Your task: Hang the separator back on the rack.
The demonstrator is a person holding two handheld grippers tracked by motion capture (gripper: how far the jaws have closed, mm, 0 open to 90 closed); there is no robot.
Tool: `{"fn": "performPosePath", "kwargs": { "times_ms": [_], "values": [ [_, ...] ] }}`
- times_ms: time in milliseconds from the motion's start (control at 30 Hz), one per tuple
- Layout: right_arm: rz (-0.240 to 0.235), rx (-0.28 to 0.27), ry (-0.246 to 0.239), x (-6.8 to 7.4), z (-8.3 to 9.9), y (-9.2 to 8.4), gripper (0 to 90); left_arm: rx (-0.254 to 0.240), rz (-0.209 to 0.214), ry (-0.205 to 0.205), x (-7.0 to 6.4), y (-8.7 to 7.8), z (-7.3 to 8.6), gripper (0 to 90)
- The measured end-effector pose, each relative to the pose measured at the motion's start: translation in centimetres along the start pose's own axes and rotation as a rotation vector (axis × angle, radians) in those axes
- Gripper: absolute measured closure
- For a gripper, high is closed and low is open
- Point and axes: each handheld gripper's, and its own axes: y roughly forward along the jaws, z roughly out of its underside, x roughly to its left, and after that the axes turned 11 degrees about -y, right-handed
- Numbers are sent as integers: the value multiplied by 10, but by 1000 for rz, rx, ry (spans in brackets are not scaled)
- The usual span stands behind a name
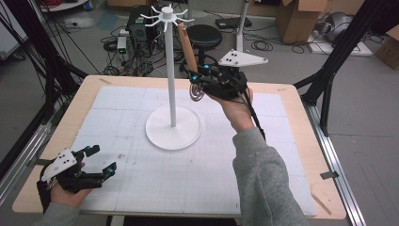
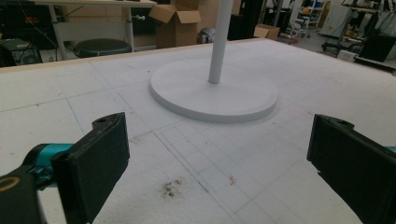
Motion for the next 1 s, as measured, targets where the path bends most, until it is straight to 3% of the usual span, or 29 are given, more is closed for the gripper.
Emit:
{"fn": "performPosePath", "kwargs": {
  "times_ms": [533, 1000],
  "values": [
    [21, -29, 21, 3, 5, 11, 671, -5, -5, -2, 1, -3, 0, 63],
    [35, -43, 21, -1, 13, -8, 459, -1, -3, 2, 0, -2, 0, 63]
  ]
}}
